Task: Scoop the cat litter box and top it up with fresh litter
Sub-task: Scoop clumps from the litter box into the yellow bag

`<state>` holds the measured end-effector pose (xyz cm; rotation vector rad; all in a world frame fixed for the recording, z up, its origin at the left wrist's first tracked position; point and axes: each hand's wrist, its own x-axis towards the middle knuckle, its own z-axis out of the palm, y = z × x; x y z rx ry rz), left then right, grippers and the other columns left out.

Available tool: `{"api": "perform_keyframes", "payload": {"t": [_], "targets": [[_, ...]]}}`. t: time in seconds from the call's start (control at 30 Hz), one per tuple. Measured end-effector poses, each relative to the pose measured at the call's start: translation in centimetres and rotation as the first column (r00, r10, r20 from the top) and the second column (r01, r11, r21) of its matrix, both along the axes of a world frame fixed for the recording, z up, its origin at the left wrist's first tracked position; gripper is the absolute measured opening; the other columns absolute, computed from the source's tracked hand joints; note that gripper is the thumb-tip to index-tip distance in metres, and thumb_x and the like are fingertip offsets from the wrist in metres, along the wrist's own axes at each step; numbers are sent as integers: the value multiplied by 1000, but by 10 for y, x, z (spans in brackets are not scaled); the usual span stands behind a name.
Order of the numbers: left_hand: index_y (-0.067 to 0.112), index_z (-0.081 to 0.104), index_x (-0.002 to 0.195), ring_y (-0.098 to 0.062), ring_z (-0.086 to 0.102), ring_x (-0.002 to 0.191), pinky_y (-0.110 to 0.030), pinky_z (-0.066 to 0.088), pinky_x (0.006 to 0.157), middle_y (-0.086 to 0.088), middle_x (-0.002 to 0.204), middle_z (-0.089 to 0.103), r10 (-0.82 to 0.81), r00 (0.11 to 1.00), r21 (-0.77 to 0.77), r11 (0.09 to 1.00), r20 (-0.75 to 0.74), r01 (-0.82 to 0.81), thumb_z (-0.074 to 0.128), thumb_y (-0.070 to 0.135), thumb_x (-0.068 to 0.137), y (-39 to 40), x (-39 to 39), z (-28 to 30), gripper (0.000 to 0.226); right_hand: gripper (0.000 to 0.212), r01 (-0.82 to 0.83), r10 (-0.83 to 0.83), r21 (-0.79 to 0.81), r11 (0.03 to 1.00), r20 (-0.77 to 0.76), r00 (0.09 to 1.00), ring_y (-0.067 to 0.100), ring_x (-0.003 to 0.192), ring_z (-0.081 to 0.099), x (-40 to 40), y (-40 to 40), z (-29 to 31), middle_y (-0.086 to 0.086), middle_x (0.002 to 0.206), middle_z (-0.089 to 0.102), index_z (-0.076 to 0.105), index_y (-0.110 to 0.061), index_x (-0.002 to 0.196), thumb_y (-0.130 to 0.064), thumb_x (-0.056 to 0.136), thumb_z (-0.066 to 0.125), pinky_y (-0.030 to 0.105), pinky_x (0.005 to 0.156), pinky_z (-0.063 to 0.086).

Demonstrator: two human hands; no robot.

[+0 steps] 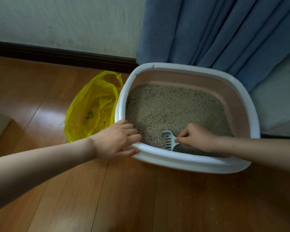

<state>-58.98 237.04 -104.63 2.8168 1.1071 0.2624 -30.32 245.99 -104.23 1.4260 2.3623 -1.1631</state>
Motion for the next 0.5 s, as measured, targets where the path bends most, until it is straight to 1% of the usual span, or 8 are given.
{"api": "perform_keyframes", "payload": {"t": [0.07,0.13,0.23,0.3,0.37,0.43,0.5], "targets": [[18,50,92,-23,49,79,-35,36,82,0,84,54,-1,1000,5,1000,6,1,44,43,100,0,0,0,27,32,16,-16,32,999,1,1000,10,38,28,-15,-3,-3,-4,39,41,72,-10,64,-28,90,65,19,41,27],[18,50,92,-24,49,79,-35,36,82,0,84,54,-3,1000,6,1000,16,3,45,43,100,0,0,0,26,34,35,-34,62,997,-4,999,11,39,28,-27,-5,-7,-4,40,40,73,-4,70,-30,90,64,12,39,24],[20,47,95,-24,48,79,-35,36,82,-1,85,54,-3,1000,0,1000,30,3,45,42,99,0,0,-1,23,34,75,-74,110,991,-9,997,13,43,34,-37,-11,-15,3,48,47,74,-4,72,-31,90,64,15,42,24],[20,47,95,-23,48,80,-35,36,82,-1,86,55,-1,999,-6,1000,33,1,46,42,99,0,0,0,23,33,84,-84,76,994,-1,996,13,47,40,-41,-14,-19,6,54,52,73,-8,73,-31,92,60,21,46,29],[19,49,96,-23,48,80,-35,36,83,-1,86,55,5,999,-7,1000,34,-4,47,42,99,0,0,0,24,34,12,-12,-2,1000,95,995,13,52,47,-46,-13,-20,6,63,60,68,-14,73,-32,97,52,26,52,36],[18,52,96,-23,49,80,-35,36,83,-1,86,55,10,1000,-10,1000,29,-10,46,43,98,-1,0,0,26,37,-40,57,-95,995,192,980,13,57,50,-53,-10,-22,3,68,59,60,-17,71,-32,100,44,27,55,36],[17,53,96,-23,49,81,-36,36,84,-2,87,56,12,1000,-14,1000,27,-12,46,43,99,-1,-1,0,27,36,-27,57,-137,990,221,974,14,59,48,-58,-6,-24,1,69,56,58,-19,70,-31,101,42,27,55,35]]}}
